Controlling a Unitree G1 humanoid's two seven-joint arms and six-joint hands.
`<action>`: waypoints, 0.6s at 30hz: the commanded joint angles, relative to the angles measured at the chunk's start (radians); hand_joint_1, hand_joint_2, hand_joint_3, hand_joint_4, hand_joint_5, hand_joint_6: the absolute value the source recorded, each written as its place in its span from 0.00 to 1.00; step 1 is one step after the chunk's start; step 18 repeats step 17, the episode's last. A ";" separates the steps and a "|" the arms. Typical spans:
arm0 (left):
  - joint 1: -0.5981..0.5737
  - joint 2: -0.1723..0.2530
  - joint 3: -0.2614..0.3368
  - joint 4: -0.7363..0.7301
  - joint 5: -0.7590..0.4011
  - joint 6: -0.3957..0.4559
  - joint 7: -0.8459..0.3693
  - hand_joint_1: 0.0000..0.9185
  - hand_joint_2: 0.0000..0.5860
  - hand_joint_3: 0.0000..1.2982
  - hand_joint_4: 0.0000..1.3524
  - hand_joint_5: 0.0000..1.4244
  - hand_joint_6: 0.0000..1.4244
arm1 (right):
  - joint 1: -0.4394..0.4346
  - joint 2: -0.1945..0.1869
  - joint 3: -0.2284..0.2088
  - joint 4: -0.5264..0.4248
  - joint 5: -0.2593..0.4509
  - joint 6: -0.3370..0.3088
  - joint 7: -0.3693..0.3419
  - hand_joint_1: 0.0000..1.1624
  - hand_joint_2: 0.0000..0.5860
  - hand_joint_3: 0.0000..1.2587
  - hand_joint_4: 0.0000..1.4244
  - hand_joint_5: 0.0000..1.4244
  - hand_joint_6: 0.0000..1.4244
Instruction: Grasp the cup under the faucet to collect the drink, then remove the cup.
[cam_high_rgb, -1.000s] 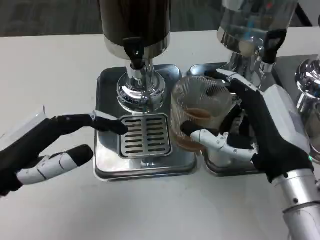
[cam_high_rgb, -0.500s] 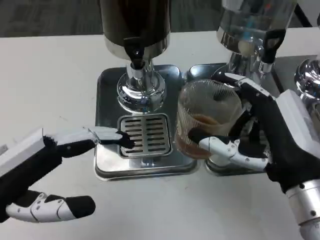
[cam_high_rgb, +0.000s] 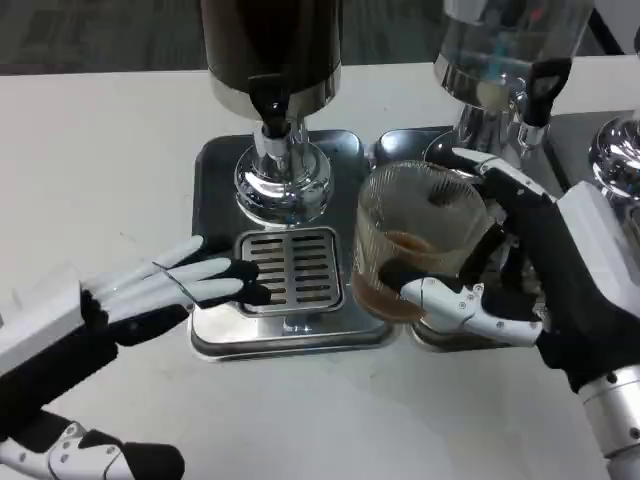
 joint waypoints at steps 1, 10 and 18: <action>0.013 0.025 -0.008 -0.008 0.016 -0.016 0.020 0.00 0.19 0.14 0.00 0.01 0.09 | -0.004 0.004 -0.013 -0.045 0.010 -0.002 0.001 0.63 0.39 0.45 0.53 0.65 0.88; 0.019 0.036 -0.017 -0.002 0.008 -0.001 0.031 0.00 0.19 0.14 0.00 0.01 0.09 | -0.010 0.005 -0.018 -0.048 0.015 -0.001 0.011 0.63 0.39 0.45 0.53 0.65 0.88; 0.023 0.037 -0.020 -0.004 0.004 0.007 0.036 0.00 0.18 0.15 0.00 0.01 0.09 | -0.011 0.006 -0.019 -0.046 0.018 -0.001 0.012 0.63 0.39 0.46 0.53 0.66 0.88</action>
